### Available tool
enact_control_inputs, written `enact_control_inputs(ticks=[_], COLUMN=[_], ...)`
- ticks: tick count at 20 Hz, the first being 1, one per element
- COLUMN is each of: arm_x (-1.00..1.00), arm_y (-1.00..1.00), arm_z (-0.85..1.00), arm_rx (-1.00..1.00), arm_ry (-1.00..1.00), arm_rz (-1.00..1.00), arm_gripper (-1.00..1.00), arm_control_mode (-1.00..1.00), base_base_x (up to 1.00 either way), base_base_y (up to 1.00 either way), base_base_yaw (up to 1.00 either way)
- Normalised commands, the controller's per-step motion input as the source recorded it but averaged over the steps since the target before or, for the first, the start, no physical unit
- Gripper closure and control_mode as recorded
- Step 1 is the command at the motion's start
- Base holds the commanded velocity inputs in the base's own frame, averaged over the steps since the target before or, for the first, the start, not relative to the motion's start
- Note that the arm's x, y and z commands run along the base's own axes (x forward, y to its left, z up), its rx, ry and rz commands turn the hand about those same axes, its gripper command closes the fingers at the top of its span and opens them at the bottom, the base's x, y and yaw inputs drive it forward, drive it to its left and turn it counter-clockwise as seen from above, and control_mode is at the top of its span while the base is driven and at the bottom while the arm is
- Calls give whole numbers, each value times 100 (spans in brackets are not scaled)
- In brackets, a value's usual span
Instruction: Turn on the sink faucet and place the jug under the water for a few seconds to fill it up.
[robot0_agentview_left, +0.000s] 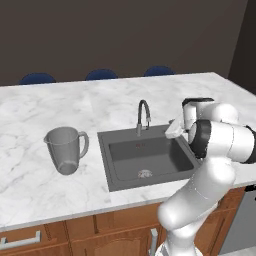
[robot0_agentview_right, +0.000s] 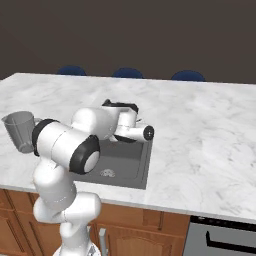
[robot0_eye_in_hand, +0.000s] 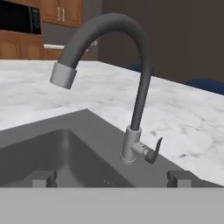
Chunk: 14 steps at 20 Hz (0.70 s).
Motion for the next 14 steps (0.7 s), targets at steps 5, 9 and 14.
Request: enact_control_inputs(ticks=[5, 9, 14], arm_x=[34, 33, 13], arm_y=[0, 4, 1], arm_z=[-12, -17, -3], arm_rx=[1, 0, 0], arm_ry=[-2, 0, 0], arm_rz=[2, 0, 6], arm_gripper=[-100, -100, -100], arm_control_mode=[-100, -100, -100], base_base_x=[0, 0, 0], base_base_y=[0, 0, 0], base_base_yaw=[0, 0, 0])
